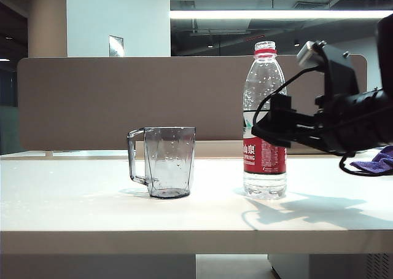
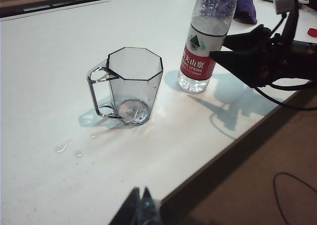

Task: Pick up the mineral water bottle on the table and pour a little water into the mug.

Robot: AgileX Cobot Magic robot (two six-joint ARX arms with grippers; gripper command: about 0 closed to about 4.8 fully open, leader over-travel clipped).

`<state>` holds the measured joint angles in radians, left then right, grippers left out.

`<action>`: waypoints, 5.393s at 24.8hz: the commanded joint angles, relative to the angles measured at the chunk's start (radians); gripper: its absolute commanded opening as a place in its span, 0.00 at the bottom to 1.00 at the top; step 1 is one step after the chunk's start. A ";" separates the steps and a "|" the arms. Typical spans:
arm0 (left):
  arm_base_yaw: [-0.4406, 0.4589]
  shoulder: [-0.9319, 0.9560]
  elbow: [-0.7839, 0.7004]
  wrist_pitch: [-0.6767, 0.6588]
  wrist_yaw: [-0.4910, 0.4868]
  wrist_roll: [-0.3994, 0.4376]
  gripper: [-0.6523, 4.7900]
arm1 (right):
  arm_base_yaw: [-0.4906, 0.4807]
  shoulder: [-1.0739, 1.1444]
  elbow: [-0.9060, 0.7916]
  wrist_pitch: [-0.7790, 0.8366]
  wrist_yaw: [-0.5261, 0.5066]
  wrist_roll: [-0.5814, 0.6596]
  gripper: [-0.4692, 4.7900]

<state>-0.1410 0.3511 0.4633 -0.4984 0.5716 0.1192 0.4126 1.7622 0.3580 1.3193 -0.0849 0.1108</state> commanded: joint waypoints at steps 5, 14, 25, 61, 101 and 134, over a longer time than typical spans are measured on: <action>0.000 0.001 0.003 0.006 0.000 0.001 0.11 | 0.004 0.087 0.081 0.017 -0.045 0.002 1.00; 0.000 0.000 0.003 0.006 0.000 0.001 0.11 | 0.005 0.112 0.163 -0.070 -0.043 -0.034 0.82; 0.000 0.000 0.003 0.006 0.000 0.001 0.11 | 0.005 0.081 0.171 -0.092 0.001 -0.188 0.63; 0.000 0.000 0.003 0.006 0.000 0.001 0.11 | 0.074 -0.095 0.644 -1.122 0.387 -1.167 0.55; 0.001 0.000 0.003 0.006 0.000 0.001 0.11 | 0.153 -0.096 0.644 -0.953 0.573 -1.631 0.55; 0.001 0.000 0.003 0.006 0.000 0.001 0.11 | 0.159 -0.094 0.621 -0.931 0.204 -0.285 0.55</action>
<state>-0.1410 0.3511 0.4633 -0.4984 0.5713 0.1192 0.5701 1.6753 0.9913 0.3237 0.1291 -0.2367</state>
